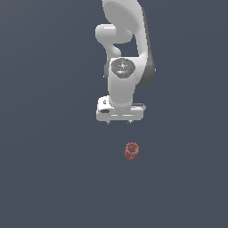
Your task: Pick up the object and move it to a goal position.
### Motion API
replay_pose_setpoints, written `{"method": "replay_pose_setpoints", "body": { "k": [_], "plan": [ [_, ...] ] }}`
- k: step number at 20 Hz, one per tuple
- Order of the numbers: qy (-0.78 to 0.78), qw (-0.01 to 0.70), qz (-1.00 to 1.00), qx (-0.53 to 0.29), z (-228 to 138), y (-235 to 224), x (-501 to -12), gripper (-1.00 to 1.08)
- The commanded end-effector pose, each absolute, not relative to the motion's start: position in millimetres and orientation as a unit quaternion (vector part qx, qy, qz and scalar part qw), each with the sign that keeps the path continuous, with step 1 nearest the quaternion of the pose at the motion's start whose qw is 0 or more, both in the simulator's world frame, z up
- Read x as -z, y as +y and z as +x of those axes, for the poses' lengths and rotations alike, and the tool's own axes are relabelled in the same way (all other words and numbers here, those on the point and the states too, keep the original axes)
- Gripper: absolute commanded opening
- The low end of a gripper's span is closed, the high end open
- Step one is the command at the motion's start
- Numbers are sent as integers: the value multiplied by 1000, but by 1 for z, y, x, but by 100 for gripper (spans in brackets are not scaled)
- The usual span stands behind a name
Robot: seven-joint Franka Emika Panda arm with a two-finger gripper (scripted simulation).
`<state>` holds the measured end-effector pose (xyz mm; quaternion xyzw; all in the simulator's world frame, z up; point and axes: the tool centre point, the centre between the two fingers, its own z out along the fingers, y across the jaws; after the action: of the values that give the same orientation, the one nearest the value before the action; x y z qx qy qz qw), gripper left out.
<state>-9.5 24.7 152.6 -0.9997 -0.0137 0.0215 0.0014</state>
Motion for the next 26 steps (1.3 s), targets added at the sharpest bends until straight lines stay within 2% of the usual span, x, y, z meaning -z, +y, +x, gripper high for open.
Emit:
{"method": "replay_pose_setpoints", "body": {
  "k": [1, 16, 26],
  "plan": [
    [-14, 1, -1000, -22, -10, 25, -153, 100],
    [-32, 9, -999, -27, -8, 42, -148, 100],
    [15, 6, -1000, -21, 19, 52, -142, 100]
  ]
}}
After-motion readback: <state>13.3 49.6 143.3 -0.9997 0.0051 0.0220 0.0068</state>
